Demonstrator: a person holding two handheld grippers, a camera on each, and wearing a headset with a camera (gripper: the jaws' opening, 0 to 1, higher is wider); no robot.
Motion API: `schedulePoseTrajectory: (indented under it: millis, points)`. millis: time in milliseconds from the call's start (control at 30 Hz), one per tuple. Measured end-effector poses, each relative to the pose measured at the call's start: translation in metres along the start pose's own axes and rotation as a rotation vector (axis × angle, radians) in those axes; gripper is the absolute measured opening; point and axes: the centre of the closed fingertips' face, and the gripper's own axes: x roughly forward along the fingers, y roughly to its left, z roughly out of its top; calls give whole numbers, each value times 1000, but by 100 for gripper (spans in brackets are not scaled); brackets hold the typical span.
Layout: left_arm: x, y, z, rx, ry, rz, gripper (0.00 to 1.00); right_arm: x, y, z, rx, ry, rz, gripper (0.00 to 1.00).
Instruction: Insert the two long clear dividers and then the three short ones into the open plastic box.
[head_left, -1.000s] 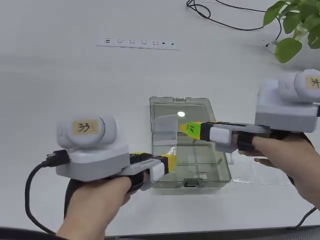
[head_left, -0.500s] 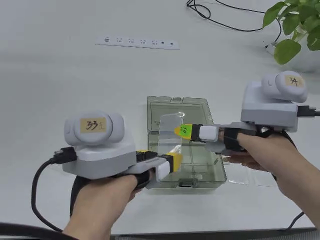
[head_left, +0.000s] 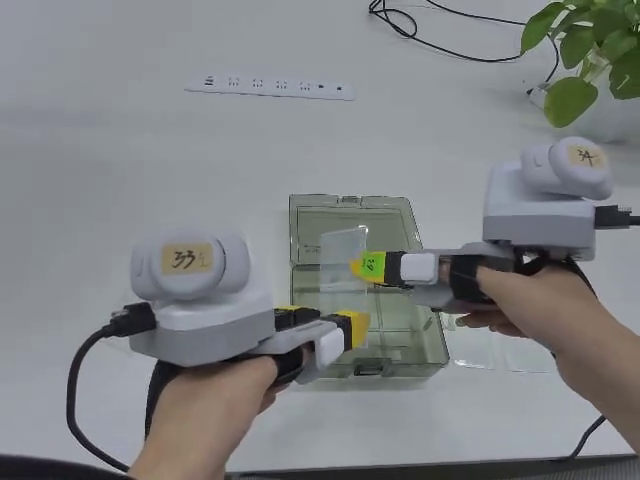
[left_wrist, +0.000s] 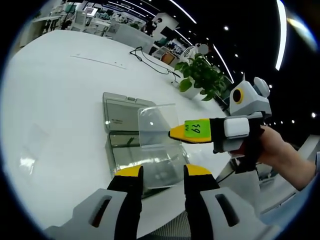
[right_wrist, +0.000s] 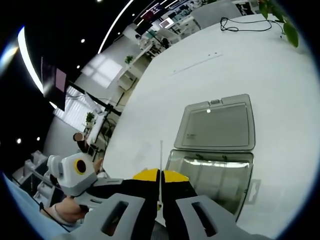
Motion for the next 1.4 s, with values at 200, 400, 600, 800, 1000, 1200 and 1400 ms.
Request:
schedulePoseTrajectory:
  millis: [200,400,600,800,1000,1200,1400]
  points:
    - [4,0,-2,91,9,-14,56,-4,0,0,12,3,-10,1]
    - [1,6,-6,299,21,-66,71,-12,-10,-2,14,14,-52,1]
    - [-3,18,-8,539,33,-83,91,-20,-22,-4,43,9,-88,1]
    - [-9,18,-2,591,1,-121,100,-26,-32,-5,65,35,-144,1]
    - [-13,19,-2,624,-7,-151,100,-33,-41,3,70,54,-193,1]
    - [-15,23,-3,611,-12,-145,100,-37,-55,9,79,106,-259,1]
    - [-15,24,-6,610,-6,-150,99,-41,-66,11,79,163,-320,1]
